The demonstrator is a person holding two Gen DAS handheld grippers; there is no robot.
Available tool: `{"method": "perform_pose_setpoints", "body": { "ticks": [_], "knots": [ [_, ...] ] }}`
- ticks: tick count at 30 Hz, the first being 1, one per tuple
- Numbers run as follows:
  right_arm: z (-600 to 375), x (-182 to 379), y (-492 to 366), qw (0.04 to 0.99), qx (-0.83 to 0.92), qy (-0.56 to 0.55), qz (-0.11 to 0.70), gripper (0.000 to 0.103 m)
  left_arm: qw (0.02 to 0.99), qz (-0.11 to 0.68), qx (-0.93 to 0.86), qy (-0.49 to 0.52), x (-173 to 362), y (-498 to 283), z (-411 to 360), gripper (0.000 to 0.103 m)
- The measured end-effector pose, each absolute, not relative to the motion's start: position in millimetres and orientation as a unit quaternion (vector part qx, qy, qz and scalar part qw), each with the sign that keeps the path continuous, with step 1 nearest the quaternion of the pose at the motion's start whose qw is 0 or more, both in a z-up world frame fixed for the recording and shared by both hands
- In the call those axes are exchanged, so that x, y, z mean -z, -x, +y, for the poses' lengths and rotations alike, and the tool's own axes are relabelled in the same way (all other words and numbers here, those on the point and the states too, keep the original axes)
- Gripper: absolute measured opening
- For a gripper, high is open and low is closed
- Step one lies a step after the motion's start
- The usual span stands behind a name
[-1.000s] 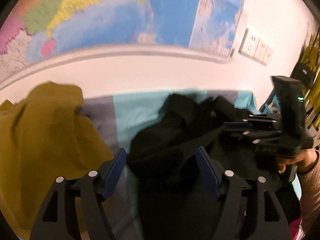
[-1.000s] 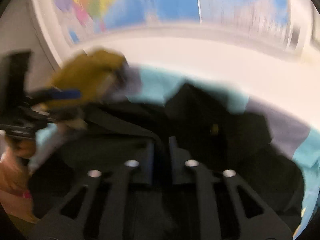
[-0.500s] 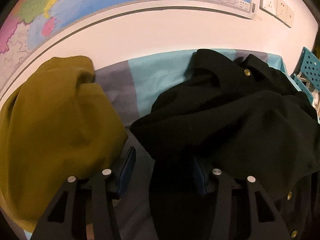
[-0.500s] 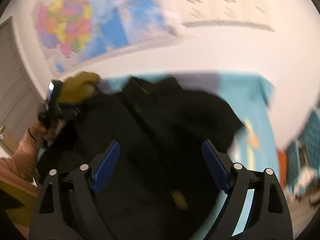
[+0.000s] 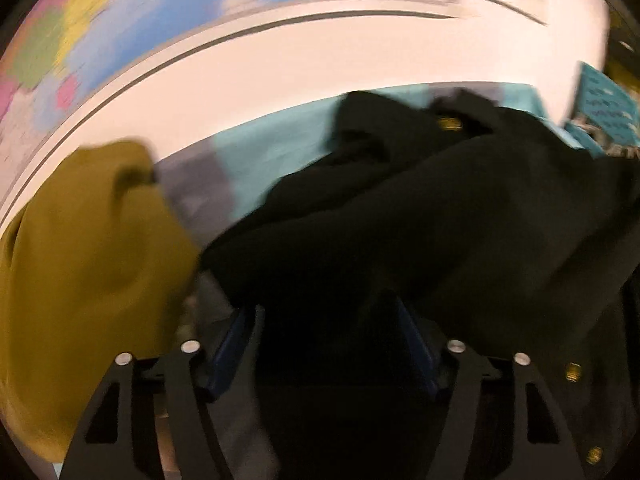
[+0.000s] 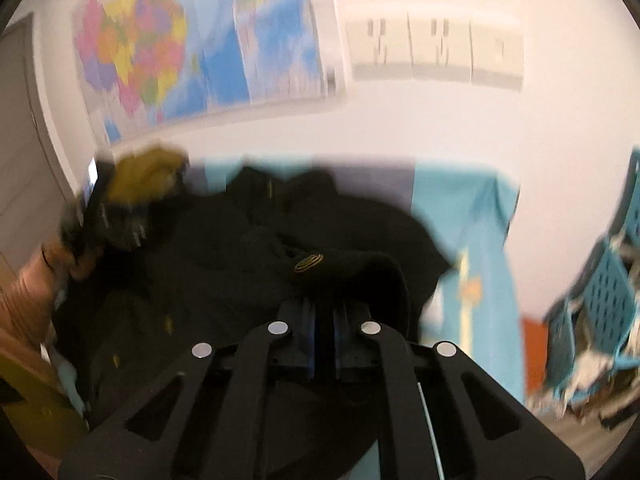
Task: Fold large clothes
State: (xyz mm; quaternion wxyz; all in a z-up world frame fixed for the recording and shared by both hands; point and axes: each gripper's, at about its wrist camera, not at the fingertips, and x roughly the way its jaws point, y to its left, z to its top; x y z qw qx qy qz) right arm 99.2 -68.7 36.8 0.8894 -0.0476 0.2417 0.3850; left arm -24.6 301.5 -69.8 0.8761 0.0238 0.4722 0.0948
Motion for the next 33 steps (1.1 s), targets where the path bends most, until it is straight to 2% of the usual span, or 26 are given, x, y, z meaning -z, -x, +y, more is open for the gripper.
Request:
{"method": "perform_pose_setpoints", "body": {
  "ticks": [2, 6, 8, 9, 10, 13, 15, 18, 22, 24, 27, 30, 32, 33],
  "knots": [
    [-67.1, -38.6, -116.2, 0.889, -0.387, 0.046, 0.241, 0.007, 0.874, 0.475, -0.105, 0.0, 71.8, 28.8, 314.5, 0.057],
    [-49.8, 10.4, -159.4, 0.868, -0.364, 0.063, 0.333, 0.011, 0.873, 0.472, -0.119, -0.015, 69.8, 38.4, 313.9, 0.057],
    [-45.6, 39.8, -174.5, 0.858, -0.338, 0.058, 0.382, 0.024, 0.874, 0.471, -0.118, -0.014, 64.3, 40.5, 312.7, 0.057],
    [-47.8, 44.7, -175.7, 0.857, -0.34, 0.046, 0.386, 0.024, 0.876, 0.469, -0.115, -0.011, 61.2, 40.8, 311.4, 0.058],
    [-50.9, 44.6, -174.3, 0.859, -0.341, 0.034, 0.381, 0.026, 0.881, 0.461, -0.104, -0.005, 54.6, 43.0, 309.6, 0.059],
    [-70.0, 27.7, -164.8, 0.883, -0.319, 0.004, 0.344, 0.046, 0.898, 0.434, -0.078, -0.007, 34.0, 48.7, 297.8, 0.063],
    [-77.6, 9.9, -150.8, 0.897, -0.319, -0.003, 0.306, 0.046, 0.904, 0.425, -0.05, -0.008, 25.3, 48.5, 288.0, 0.064],
    [-55.4, 1.2, -131.0, 0.88, -0.375, 0.024, 0.291, 0.046, 0.902, 0.431, -0.026, -0.013, 31.0, 37.5, 275.0, 0.065],
    [-16.1, 26.7, -136.0, 0.856, -0.391, 0.094, 0.326, 0.043, 0.886, 0.464, -0.018, -0.004, 57.5, 25.4, 268.6, 0.065],
    [-8.1, 42.7, -151.5, 0.856, -0.371, 0.101, 0.347, 0.041, 0.877, 0.479, -0.022, 0.013, 69.5, 18.8, 275.4, 0.071],
    [-9.3, 58.9, -170.5, 0.856, -0.353, 0.085, 0.368, 0.038, 0.876, 0.481, -0.026, 0.022, 75.3, 13.9, 279.9, 0.071],
    [-20.7, 42.7, -157.0, 0.862, -0.358, 0.069, 0.351, 0.044, 0.885, 0.464, -0.033, 0.015, 60.8, 30.8, 277.7, 0.071],
    [-32.8, 31.7, -141.9, 0.862, -0.373, 0.05, 0.339, 0.056, 0.894, 0.447, -0.032, 0.01, 49.5, 46.7, 278.3, 0.073],
    [-37.7, 27.7, -135.0, 0.861, -0.378, 0.044, 0.337, 0.057, 0.896, 0.442, -0.032, 0.013, 45.6, 52.2, 280.0, 0.074]
  ]
}}
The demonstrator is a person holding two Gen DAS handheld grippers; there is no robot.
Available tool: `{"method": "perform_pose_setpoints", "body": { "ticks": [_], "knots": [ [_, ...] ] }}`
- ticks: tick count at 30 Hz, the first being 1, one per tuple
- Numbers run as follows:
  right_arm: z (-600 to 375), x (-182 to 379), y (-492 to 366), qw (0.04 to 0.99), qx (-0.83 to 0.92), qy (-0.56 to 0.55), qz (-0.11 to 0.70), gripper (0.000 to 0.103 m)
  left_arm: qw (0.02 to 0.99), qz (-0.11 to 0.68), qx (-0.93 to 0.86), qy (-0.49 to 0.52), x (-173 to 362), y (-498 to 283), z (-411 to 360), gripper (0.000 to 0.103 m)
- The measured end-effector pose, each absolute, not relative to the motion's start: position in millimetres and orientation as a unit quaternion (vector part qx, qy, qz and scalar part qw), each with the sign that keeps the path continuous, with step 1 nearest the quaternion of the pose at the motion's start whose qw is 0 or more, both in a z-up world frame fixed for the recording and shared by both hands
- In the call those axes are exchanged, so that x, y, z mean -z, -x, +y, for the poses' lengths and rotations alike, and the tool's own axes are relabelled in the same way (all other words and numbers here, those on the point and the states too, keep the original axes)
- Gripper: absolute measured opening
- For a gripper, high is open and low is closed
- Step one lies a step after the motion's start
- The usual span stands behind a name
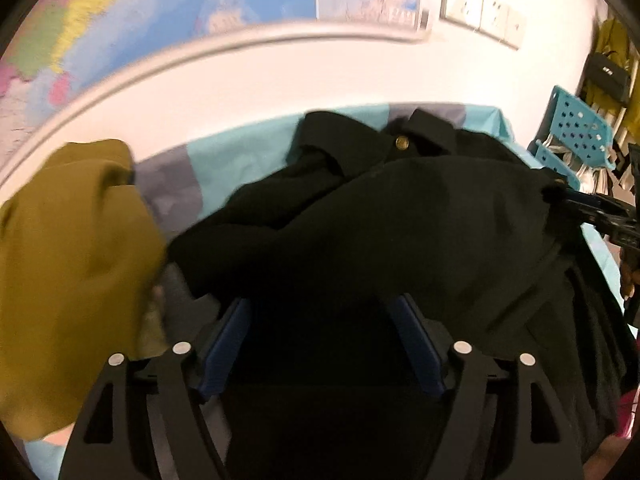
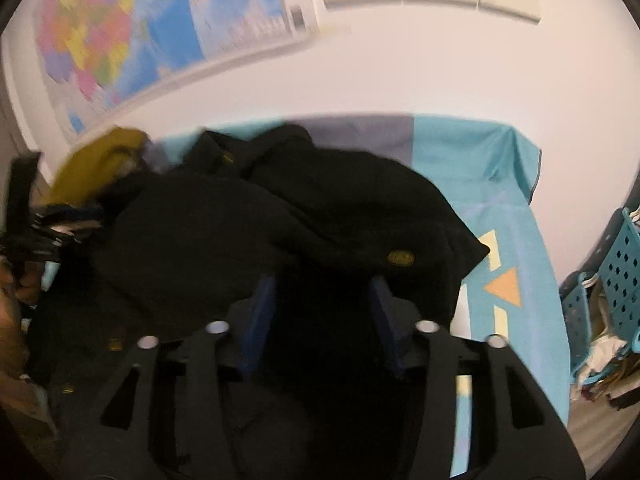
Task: Fold large clothes
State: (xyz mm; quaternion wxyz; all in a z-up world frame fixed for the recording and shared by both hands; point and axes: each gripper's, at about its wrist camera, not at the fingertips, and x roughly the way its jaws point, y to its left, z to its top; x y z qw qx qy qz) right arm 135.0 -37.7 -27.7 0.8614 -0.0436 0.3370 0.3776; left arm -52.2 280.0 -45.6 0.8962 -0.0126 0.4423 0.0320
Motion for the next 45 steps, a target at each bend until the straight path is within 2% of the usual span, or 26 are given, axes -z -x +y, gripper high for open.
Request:
{"method": "perform_pose_setpoints", "body": {
  "ticks": [3, 7, 11, 20, 23, 27, 35, 36, 37, 38, 39, 40, 42, 45],
  "knots": [
    [-60.7, 21.5, -106.6, 0.854, -0.4, 0.019, 0.333, 0.059, 0.903, 0.428, -0.028, 0.03, 34.8, 80.1, 289.6, 0.076],
    [-90.3, 24.7, -78.0, 0.843, -0.412, -0.023, 0.344, 0.066, 0.904, 0.423, -0.034, 0.043, 33.1, 120.4, 301.4, 0.078],
    [-113.9, 39.2, -50.7, 0.828, -0.421, -0.053, 0.367, 0.079, 0.9, 0.428, -0.028, 0.076, 40.7, 156.2, 312.0, 0.083],
    [-138.2, 82.0, 3.1, 0.774, -0.461, -0.113, 0.42, 0.087, 0.882, 0.437, -0.002, 0.179, 65.5, 220.4, 337.8, 0.086],
    [-128.6, 88.0, 15.6, 0.775, -0.461, -0.089, 0.423, 0.092, 0.875, 0.441, 0.031, 0.198, 74.7, 236.5, 334.2, 0.091],
    [-123.9, 89.1, 23.3, 0.776, -0.473, -0.095, 0.406, 0.092, 0.865, 0.457, 0.051, 0.202, 90.6, 239.2, 320.3, 0.094],
    [-115.2, 90.3, 27.1, 0.786, -0.473, -0.091, 0.388, 0.084, 0.874, 0.451, 0.08, 0.163, 93.1, 229.5, 282.3, 0.096],
    [-113.8, 90.5, 26.1, 0.791, -0.466, -0.092, 0.386, 0.08, 0.874, 0.451, 0.073, 0.164, 92.5, 227.4, 280.9, 0.094],
    [-114.3, 91.9, 23.9, 0.793, -0.46, -0.095, 0.387, 0.06, 0.874, 0.451, 0.067, 0.166, 91.5, 226.7, 281.5, 0.085],
    [-113.3, 94.7, 20.7, 0.786, -0.461, -0.108, 0.397, 0.033, 0.874, 0.452, 0.058, 0.166, 90.5, 225.8, 280.6, 0.078],
    [-115.1, 96.0, 18.7, 0.779, -0.465, -0.127, 0.402, 0.023, 0.874, 0.453, 0.048, 0.167, 90.7, 226.1, 282.3, 0.058],
    [-117.3, 94.6, 18.7, 0.776, -0.47, -0.135, 0.399, 0.018, 0.873, 0.454, 0.039, 0.174, 88.9, 226.5, 284.0, 0.035],
    [-124.4, 79.3, 22.6, 0.773, -0.489, -0.149, 0.376, 0.015, 0.866, 0.449, 0.048, 0.213, 79.4, 229.7, 290.8, 0.008],
    [-154.1, 28.3, 28.7, 0.79, -0.498, -0.182, 0.307, 0.01, 0.869, 0.421, 0.079, 0.247, 52.8, 241.8, 289.7, 0.005]
  ]
}}
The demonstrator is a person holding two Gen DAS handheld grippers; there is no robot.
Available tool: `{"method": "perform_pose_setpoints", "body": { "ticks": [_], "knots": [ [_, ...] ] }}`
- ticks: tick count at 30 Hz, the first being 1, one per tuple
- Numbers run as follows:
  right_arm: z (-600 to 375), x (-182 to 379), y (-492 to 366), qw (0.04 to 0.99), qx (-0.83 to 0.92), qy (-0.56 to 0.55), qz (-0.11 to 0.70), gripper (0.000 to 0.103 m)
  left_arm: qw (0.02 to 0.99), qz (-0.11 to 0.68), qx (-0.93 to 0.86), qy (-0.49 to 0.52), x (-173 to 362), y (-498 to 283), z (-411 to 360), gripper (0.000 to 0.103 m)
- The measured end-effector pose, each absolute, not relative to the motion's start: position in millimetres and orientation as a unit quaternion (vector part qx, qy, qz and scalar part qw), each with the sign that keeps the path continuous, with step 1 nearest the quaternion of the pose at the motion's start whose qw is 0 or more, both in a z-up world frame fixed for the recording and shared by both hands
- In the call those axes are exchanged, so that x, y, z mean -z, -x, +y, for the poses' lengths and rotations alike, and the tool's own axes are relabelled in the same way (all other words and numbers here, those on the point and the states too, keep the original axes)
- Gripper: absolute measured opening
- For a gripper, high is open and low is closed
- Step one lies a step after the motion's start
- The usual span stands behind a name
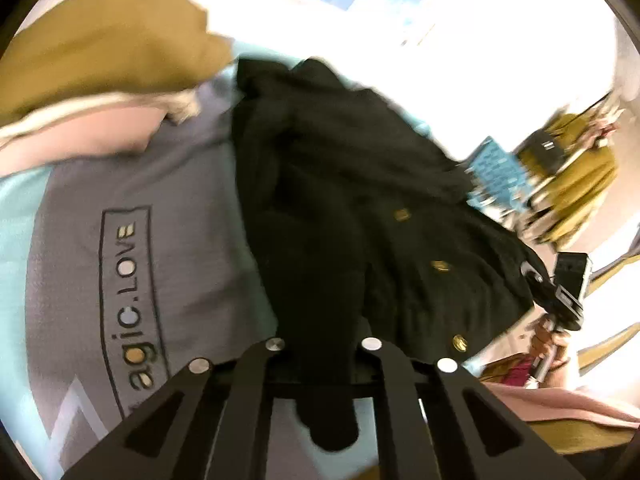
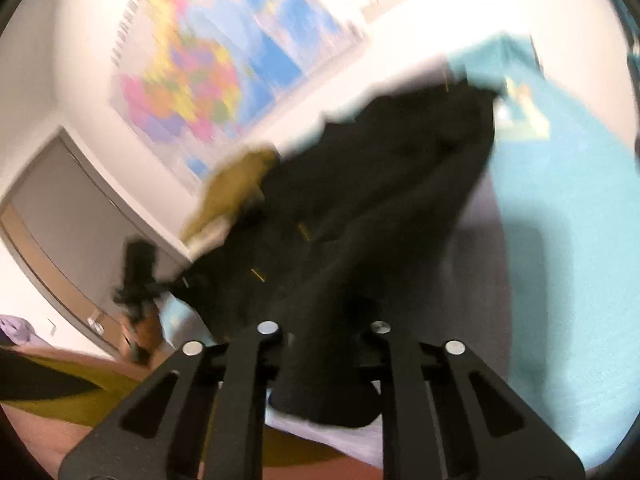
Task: Fold large clothes
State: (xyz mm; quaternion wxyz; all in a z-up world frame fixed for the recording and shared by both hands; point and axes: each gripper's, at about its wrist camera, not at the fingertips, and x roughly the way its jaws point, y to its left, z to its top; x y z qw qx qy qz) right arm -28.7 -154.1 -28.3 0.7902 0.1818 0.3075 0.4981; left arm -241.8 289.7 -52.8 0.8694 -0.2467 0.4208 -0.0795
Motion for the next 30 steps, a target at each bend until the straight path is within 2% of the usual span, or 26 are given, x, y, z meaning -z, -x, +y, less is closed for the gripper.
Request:
{"method": "perform_pose_setpoints", "body": {
  "ticks": [4, 7, 11, 12, 14, 16, 17, 18, 20, 24, 26, 28, 30],
  "knots": [
    [-183.5, -21.9, 32.9, 0.819, -0.486, -0.18, 0.246, 0.007, 0.872, 0.396, 0.116, 0.263, 24.4, 255.2, 280.7, 0.005],
    [-187.6, -18.7, 26.4, 0.829, -0.465, -0.17, 0.259, 0.006, 0.864, 0.404, 0.125, 0.273, 27.8, 254.0, 276.9, 0.008],
    [-174.4, 34.9, 9.2, 0.82, -0.436, -0.154, 0.336, 0.008, 0.84, 0.466, 0.079, 0.268, 75.2, 247.1, 285.1, 0.025],
    [-174.4, 52.4, 4.4, 0.819, -0.421, -0.157, 0.357, 0.01, 0.835, 0.477, 0.069, 0.266, 83.0, 245.8, 288.7, 0.035],
    [-176.8, 74.2, 0.7, 0.812, -0.415, -0.166, 0.376, 0.025, 0.834, 0.481, 0.067, 0.261, 95.0, 247.1, 288.8, 0.039],
    [-185.5, 84.2, 0.0, 0.812, -0.403, -0.179, 0.382, 0.036, 0.843, 0.471, 0.066, 0.251, 88.1, 253.0, 294.2, 0.058],
    [-190.6, 86.8, 1.1, 0.81, -0.405, -0.183, 0.382, 0.051, 0.849, 0.464, 0.06, 0.247, 84.2, 256.2, 296.1, 0.064],
    [-197.4, 88.8, 3.6, 0.809, -0.404, -0.191, 0.382, 0.059, 0.85, 0.46, 0.06, 0.25, 81.1, 258.5, 297.9, 0.074],
    [-208.6, 89.7, 8.0, 0.804, -0.408, -0.206, 0.379, 0.083, 0.849, 0.454, 0.071, 0.259, 78.7, 259.8, 301.3, 0.077],
    [-216.3, 94.7, 14.9, 0.801, -0.42, -0.204, 0.375, 0.087, 0.856, 0.447, 0.09, 0.243, 77.9, 257.8, 295.0, 0.087],
    [-209.2, 92.6, 17.6, 0.799, -0.433, -0.187, 0.374, 0.095, 0.849, 0.457, 0.105, 0.245, 85.3, 251.1, 288.8, 0.089],
    [-199.0, 90.1, 19.2, 0.796, -0.441, -0.173, 0.378, 0.096, 0.85, 0.461, 0.116, 0.229, 90.5, 242.7, 274.1, 0.094],
    [-187.0, 89.7, 19.9, 0.801, -0.441, -0.149, 0.376, 0.096, 0.854, 0.459, 0.125, 0.212, 91.9, 237.8, 265.1, 0.094]
  ]
}}
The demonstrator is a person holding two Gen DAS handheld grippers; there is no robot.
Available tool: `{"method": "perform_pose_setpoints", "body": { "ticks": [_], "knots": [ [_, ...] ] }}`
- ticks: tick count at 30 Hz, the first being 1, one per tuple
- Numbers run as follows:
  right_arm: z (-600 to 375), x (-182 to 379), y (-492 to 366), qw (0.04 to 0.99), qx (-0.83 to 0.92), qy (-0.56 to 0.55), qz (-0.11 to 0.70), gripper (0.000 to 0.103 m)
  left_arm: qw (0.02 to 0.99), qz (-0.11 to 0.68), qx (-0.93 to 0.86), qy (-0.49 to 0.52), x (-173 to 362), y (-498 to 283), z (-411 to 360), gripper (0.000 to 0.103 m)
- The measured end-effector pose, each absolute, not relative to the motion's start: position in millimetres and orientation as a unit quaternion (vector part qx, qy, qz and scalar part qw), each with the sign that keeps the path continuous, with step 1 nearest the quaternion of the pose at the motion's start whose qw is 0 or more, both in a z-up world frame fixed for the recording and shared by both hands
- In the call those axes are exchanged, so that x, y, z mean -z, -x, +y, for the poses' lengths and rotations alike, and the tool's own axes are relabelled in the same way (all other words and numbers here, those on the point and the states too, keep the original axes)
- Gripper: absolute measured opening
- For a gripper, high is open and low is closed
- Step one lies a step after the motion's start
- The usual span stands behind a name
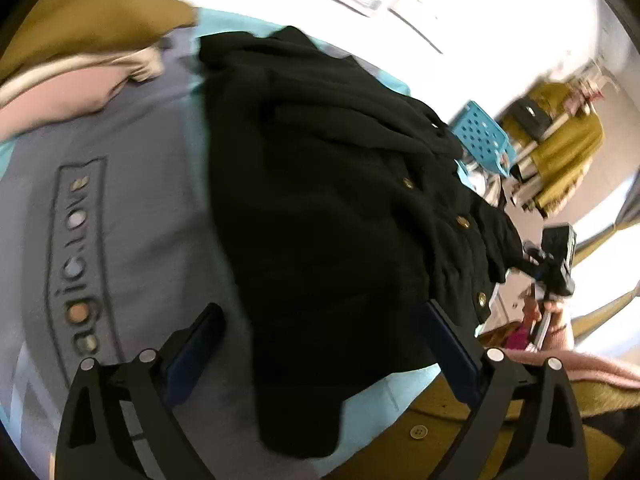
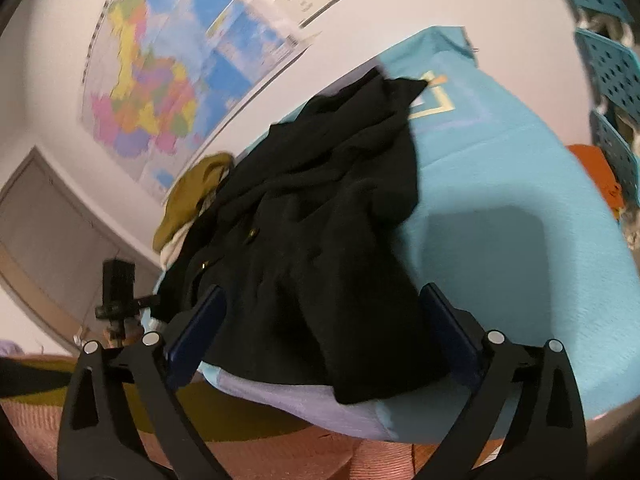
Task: Fold large clothes
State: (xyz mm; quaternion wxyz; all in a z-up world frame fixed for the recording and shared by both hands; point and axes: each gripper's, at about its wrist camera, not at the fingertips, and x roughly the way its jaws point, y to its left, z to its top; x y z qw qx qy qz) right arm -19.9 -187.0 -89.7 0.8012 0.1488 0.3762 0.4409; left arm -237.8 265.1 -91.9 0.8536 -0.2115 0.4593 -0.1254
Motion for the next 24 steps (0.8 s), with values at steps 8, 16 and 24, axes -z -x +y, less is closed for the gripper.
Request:
{"method": "perform_pose_setpoints", "body": {
  "ticks": [8, 16, 24],
  "knots": [
    [-158.2, 93.0, 19.3, 0.762, -0.493, -0.172, 0.384, 0.015, 0.882, 0.43, 0.115, 0.156, 86.4, 228.6, 233.3, 0.063],
    [-171.0, 23.4, 59.7, 0.77, -0.538, -0.207, 0.274, 0.01, 0.878, 0.396, 0.121, 0.241, 50.1, 244.0, 261.9, 0.007],
    [-175.3, 7.9, 84.1, 0.757, -0.567, -0.207, 0.249, 0.009, 0.883, 0.363, 0.128, 0.27, 24.3, 279.1, 281.7, 0.007]
  ]
}}
